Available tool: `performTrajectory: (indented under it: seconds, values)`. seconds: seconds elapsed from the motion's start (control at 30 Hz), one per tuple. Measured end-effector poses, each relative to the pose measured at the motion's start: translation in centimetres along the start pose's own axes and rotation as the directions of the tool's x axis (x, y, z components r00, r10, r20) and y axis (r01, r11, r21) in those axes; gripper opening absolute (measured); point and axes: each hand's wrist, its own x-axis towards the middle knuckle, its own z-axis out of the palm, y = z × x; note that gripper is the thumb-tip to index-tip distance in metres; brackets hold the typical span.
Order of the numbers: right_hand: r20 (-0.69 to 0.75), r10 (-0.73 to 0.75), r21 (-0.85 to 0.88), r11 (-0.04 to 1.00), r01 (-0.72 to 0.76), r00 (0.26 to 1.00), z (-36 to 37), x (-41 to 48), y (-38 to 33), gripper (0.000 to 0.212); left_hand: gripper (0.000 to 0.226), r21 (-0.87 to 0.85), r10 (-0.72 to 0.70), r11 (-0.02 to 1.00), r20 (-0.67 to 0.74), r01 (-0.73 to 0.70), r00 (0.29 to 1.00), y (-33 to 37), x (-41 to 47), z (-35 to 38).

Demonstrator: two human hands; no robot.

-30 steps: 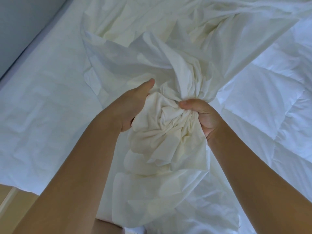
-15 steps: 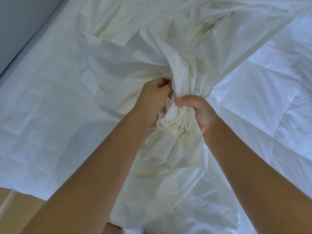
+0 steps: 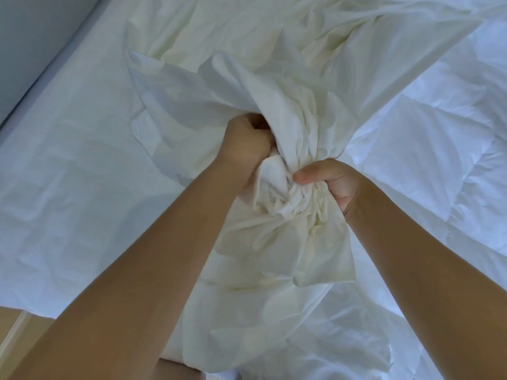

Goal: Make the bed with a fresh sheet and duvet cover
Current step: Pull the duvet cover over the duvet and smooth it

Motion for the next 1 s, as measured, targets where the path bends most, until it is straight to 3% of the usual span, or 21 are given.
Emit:
performTrajectory:
  seconds: [0.1, 0.17, 0.37, 0.43, 0.6, 0.73, 0.87, 0.93, 1.0]
  values:
    - [-0.014, -0.047, 0.062, 0.997, 0.048, 0.999, 0.3, 0.7, 0.3, 0.057, 0.008, 0.091, 0.179, 0.983, -0.263, -0.16, 0.948, -0.4, 0.4, 1.4]
    - [-0.077, -0.077, 0.101, 0.991, 0.085, 0.994, 0.6, 1.1, 0.9, 0.055, 0.014, 0.089, 0.273, 0.962, -0.386, -0.259, 0.881, -1.2, 0.6, 1.6]
    - [-0.206, -0.173, 0.16, 0.965, 0.207, 0.963, 0.7, 1.6, 2.1, 0.056, 0.028, 0.097, 0.343, 0.932, -0.54, -0.348, 0.768, -1.6, 0.6, 1.1]
    - [-0.204, -0.182, 0.17, 0.961, 0.218, 0.962, 0.8, 1.7, 1.8, 0.062, 0.029, 0.088, 0.321, 0.941, -0.533, -0.327, 0.783, -1.3, 0.8, 0.5]
    - [-0.18, -0.208, 0.153, 0.96, 0.236, 0.961, 1.2, 0.8, 0.6, 0.047, 0.01, 0.059, 0.247, 0.967, -0.453, -0.248, 0.856, -1.4, 1.7, 0.0]
    - [-0.178, -0.213, 0.138, 0.961, 0.239, 0.961, 0.6, 0.9, 1.0, 0.05, 0.006, 0.076, 0.159, 0.987, -0.415, -0.14, 0.896, -2.2, 1.9, 0.3]
    - [-0.134, -0.116, 0.114, 0.985, 0.132, 0.984, 1.3, 0.8, 1.1, 0.038, 0.01, 0.181, 0.293, 0.956, -0.496, -0.233, 0.817, -2.6, -2.8, -0.7]
    - [-0.162, -0.096, 0.127, 0.985, 0.117, 0.982, 2.2, 1.5, 0.7, 0.024, 0.022, 0.283, 0.359, 0.922, -0.363, -0.265, 0.86, -2.1, -6.0, -0.6]
    - [-0.258, -0.131, 0.141, 0.975, 0.171, 0.957, 3.3, 2.9, 0.1, 0.027, 0.038, 0.419, 0.211, 0.895, -0.093, -0.154, 0.973, -0.9, -7.3, -0.6]
